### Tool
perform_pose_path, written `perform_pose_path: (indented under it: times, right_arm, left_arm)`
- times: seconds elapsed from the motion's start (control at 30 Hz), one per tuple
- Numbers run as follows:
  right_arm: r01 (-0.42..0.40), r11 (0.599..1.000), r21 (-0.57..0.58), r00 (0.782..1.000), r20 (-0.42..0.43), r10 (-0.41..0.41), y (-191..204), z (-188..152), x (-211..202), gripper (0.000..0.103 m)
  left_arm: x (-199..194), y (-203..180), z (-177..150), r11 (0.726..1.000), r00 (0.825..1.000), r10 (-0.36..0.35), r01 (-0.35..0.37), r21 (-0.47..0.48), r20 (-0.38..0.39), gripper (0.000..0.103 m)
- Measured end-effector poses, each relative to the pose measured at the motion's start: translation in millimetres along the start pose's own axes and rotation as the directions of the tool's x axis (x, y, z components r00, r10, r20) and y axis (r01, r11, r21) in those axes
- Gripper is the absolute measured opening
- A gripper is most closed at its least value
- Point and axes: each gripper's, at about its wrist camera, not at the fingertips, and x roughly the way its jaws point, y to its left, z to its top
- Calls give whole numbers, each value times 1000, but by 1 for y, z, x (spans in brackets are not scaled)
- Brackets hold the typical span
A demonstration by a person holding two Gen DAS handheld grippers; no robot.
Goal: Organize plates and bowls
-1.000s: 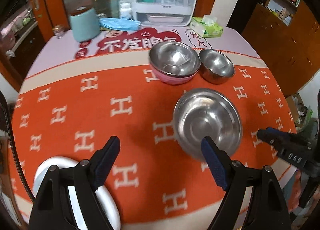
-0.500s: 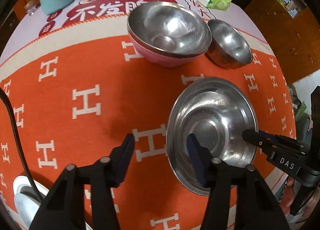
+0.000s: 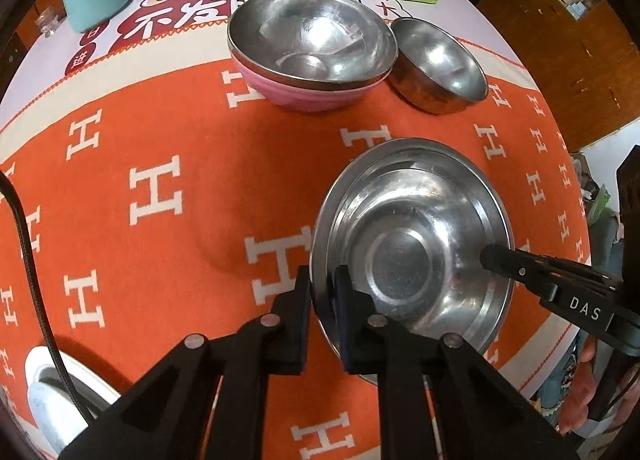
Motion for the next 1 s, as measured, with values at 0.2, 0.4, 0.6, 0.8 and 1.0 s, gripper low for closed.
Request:
perform_pose_path:
  times: [0.2, 0.4, 0.6, 0.8, 1.0]
  right_arm:
    - [-19, 1000, -17, 999, 30, 19, 9, -13, -16, 9]
    - [-39, 998, -50, 997, 66, 42, 24, -33, -35, 9]
    - [-27, 994, -110, 997, 70, 35, 39, -59, -44, 9]
    - [-23, 990, -141, 1000, 17, 26, 41, -90, -34, 9]
    - [-10, 989, -148, 999, -52, 2, 38, -116, -14, 9]
  left_arm:
    - [-28, 0, -17, 1000, 999, 21, -21, 10, 34, 10]
    - [-60, 1, -42, 999, 997, 32, -32, 6, 75, 10]
    - [-77, 5, -79, 999, 996, 42, -43, 9, 75, 11]
    - [-64, 8, -117, 998, 998, 56, -56, 10, 16, 12]
    - [-46, 11, -146, 998, 996, 65, -65, 1, -54, 13]
